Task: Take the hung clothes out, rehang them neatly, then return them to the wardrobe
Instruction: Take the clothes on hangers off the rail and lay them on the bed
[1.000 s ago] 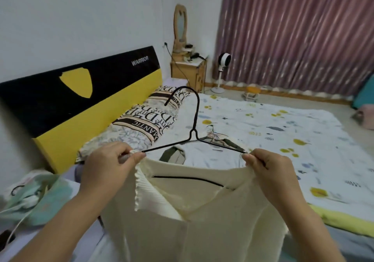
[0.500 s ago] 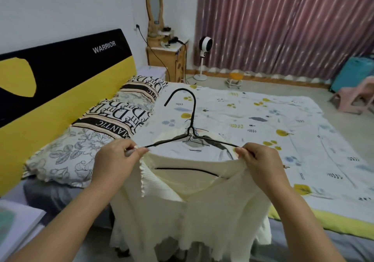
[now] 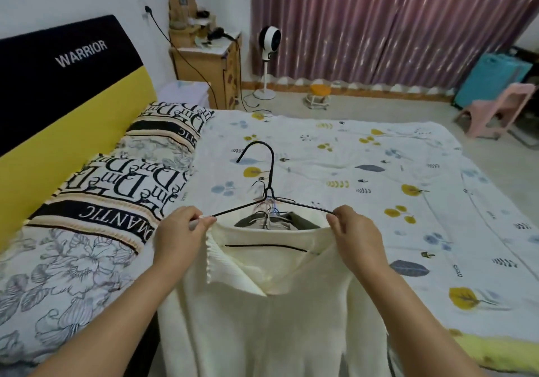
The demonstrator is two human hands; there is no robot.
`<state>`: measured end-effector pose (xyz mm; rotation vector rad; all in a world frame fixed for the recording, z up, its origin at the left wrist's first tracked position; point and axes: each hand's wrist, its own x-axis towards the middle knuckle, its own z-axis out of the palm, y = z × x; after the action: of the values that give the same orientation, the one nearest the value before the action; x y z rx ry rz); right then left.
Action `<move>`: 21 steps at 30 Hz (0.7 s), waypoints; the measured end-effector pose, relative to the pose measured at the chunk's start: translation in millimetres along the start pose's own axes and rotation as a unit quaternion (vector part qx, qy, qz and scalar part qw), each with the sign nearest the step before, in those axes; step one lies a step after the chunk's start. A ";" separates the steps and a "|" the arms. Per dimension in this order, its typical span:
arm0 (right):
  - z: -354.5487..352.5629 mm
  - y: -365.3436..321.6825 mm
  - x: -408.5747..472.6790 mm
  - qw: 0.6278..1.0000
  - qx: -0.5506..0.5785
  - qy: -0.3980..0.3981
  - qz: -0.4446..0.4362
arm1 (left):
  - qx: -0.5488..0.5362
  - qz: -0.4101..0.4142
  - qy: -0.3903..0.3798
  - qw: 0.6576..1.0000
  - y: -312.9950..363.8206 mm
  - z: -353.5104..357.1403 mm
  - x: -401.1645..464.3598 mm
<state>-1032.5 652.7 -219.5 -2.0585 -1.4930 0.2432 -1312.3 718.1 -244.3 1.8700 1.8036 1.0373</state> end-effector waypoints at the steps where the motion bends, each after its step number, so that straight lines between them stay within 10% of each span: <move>1: 14.8 3.1 11.0 1.000 -0.026 0.009 0.005 | 0.007 0.000 -0.006 1.000 -8.7 13.7 14.8; 15: 221.5 82.8 58.5 0.951 -0.168 -0.242 0.098 | 0.065 -0.073 -0.143 0.985 -124.8 202.7 123.8; 21: 268.5 108.0 52.5 0.913 -0.206 -0.332 0.118 | 0.286 0.001 -0.255 0.924 -158.9 237.8 66.0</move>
<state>-1050.9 770.9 -488.3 -2.6694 -1.7829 0.8612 -1264.1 859.6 -496.9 2.1801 1.8779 -0.0335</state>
